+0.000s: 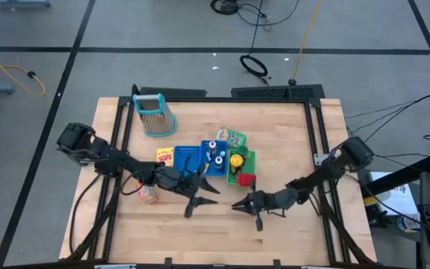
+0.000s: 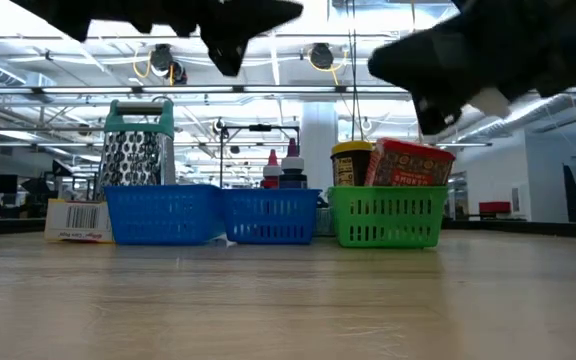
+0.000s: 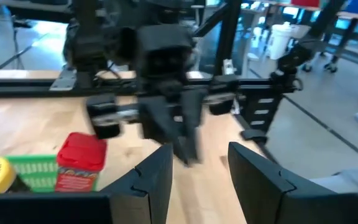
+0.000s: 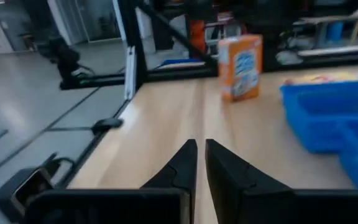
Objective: Pick & Place Kitchen Items
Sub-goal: Put the small black food coloring bottle into the transparent bin
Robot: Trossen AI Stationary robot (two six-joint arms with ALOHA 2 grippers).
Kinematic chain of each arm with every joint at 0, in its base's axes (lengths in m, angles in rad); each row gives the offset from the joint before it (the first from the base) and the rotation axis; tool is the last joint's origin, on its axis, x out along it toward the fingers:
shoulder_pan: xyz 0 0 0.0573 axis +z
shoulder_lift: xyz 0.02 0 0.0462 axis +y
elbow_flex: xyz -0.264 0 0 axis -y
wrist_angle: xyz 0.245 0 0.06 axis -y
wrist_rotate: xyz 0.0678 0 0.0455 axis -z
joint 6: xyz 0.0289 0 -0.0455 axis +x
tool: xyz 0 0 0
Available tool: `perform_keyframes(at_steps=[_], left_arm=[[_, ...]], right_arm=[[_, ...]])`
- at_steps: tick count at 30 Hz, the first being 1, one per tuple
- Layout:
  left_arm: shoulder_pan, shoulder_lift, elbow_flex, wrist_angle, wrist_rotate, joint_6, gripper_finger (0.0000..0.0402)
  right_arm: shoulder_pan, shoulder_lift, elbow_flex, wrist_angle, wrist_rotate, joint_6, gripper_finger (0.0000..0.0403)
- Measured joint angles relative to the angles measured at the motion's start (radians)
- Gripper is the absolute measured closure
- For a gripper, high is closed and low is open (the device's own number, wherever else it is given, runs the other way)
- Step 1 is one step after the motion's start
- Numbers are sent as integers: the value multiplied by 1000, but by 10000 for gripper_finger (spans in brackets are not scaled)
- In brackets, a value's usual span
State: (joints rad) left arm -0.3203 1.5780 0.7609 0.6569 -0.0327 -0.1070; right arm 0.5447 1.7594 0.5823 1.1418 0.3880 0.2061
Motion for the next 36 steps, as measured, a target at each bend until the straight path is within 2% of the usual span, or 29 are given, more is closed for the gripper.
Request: perform_keyframes(at_steps=[6,12,19,28,36], left_arm=[[-49,-55,0,-26,2,8,243],[-95,-92,0,-50,-2,30,243],[-131,-102,0,-64,-3,32,243],[-167,-102,0,-79,-3,36,243],[-174,-102,0,-131,-35,51,243]], right_arm=[[-54,-129,8,-78,-5,-21,384],[-106,-163,107,-210,-37,-58,384],[-234,-162,258,-397,-107,-104,384],[-418,-161,313,-413,-215,-123,384],[-522,-2,430,-378,-319,-114,385]])
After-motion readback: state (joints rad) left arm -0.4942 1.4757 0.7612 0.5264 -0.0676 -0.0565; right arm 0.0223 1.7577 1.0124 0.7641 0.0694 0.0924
